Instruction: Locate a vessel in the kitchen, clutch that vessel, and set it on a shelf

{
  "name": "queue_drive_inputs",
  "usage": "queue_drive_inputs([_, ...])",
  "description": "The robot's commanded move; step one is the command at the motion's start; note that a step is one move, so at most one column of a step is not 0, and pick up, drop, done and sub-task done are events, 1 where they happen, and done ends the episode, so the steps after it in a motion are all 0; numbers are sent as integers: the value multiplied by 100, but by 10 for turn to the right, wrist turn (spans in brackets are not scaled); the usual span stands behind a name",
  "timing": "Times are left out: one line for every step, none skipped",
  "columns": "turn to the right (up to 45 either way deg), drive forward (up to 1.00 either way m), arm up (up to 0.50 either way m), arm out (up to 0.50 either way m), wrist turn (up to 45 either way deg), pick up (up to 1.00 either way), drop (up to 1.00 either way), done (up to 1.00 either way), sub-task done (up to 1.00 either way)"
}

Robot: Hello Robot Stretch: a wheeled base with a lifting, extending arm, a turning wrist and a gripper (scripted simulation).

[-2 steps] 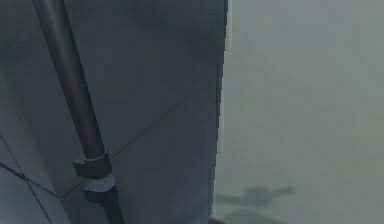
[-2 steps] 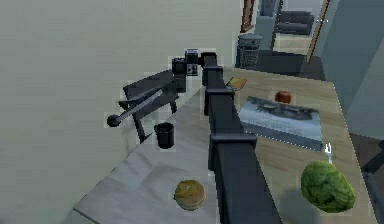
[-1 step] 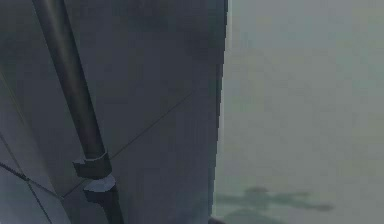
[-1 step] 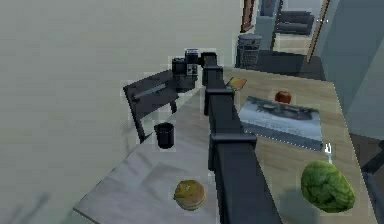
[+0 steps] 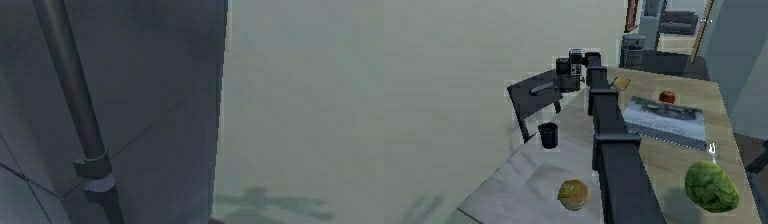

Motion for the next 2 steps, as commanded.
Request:
queue_drive_inputs([0, 0, -30, 0, 0, 0, 0, 0, 0])
queue_drive_inputs([0, 0, 0, 0, 0, 100, 0, 0, 0])
